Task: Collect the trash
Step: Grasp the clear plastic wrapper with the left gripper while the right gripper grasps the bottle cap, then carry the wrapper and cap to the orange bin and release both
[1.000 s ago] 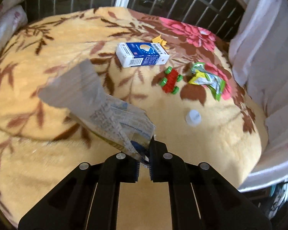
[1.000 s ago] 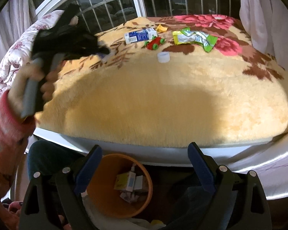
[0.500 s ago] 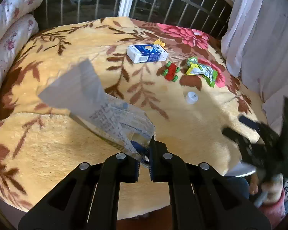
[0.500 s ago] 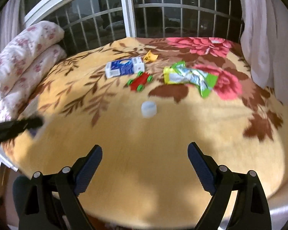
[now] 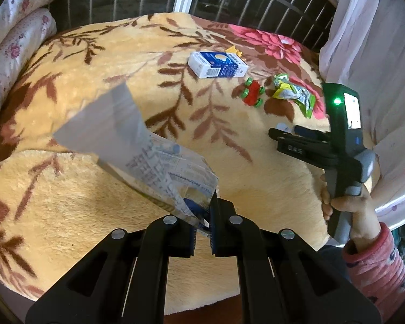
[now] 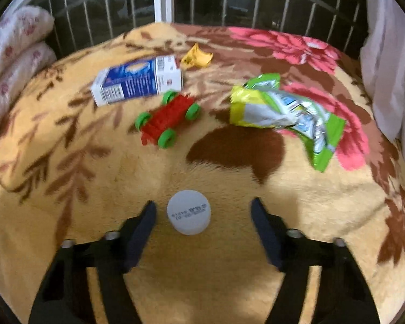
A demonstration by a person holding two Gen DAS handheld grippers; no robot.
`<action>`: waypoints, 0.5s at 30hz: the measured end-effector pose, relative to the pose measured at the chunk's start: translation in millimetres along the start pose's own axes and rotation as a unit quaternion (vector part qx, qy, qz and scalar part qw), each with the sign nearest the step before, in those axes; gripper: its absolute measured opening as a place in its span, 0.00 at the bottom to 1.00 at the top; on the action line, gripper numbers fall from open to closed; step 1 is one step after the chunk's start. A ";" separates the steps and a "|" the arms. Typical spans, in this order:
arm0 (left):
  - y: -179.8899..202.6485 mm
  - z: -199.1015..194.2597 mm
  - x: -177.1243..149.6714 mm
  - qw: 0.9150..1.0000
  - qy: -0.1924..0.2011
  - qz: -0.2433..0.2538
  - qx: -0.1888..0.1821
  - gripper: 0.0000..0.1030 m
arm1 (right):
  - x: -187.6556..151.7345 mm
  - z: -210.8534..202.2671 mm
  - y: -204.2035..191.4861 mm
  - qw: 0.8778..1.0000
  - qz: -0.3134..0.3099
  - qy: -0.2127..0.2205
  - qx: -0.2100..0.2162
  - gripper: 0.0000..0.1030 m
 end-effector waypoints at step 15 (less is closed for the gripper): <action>5.9 -12.6 -8.1 1.000 0.007 0.015 0.000 0.06 | -11.6 -60.2 -7.2 0.998 -0.012 0.057 0.010 0.31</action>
Point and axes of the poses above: each gripper's, at about its wrist camera, not at the fingertips, and z roughly the way its jaws point, y to its right, x to its top, the point moved 8 cm from there along z, roughly the way its jaws point, and after that the axes turned 1 degree about y, right-handed, at the moved point
